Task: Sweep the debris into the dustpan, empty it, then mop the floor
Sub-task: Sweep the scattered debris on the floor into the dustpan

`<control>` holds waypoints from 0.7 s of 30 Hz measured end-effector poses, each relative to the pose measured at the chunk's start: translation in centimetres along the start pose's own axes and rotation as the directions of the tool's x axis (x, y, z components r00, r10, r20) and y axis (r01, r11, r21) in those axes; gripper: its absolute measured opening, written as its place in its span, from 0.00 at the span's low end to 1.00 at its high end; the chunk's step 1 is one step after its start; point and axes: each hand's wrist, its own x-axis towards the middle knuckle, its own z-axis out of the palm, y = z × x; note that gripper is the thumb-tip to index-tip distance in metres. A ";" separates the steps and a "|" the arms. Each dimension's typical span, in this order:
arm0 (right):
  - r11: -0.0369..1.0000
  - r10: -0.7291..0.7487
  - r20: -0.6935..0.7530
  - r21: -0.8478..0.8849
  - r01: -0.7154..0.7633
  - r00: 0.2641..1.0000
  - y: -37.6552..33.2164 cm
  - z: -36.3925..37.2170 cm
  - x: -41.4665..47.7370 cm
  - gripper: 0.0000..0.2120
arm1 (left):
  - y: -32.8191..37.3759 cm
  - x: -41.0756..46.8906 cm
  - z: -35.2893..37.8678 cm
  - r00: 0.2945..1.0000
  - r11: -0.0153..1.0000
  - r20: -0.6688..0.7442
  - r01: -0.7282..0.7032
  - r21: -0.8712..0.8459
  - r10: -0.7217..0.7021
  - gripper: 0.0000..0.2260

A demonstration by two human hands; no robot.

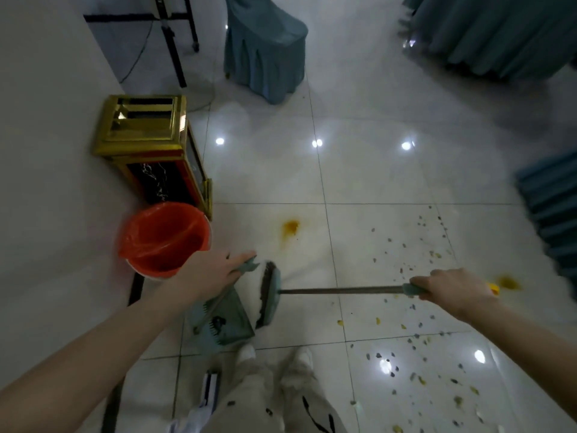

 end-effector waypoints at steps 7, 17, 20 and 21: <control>0.923 0.308 0.084 0.215 -0.319 0.948 0.7 5.4 -5.6 0.09 | 1.6 5.3 -2.3 0.971 0.975 -0.172 -0.188 -0.116 0.167 0.20; 0.594 0.587 0.255 0.508 -0.623 0.768 -1.2 8.4 -7.1 0.04 | 6.1 16.5 -4.1 0.977 0.939 -0.043 -0.214 -0.268 0.210 0.22; 0.479 0.624 0.304 0.579 -0.660 0.720 -0.6 9.2 -5.2 0.05 | 7.3 20.5 -4.5 0.974 0.934 -0.012 -0.222 -0.279 0.228 0.20; 0.444 0.633 0.316 0.600 -0.666 0.706 -0.2 9.5 -4.4 0.06 | 7.7 21.8 -4.6 0.972 0.935 0.007 -0.224 -0.274 0.235 0.20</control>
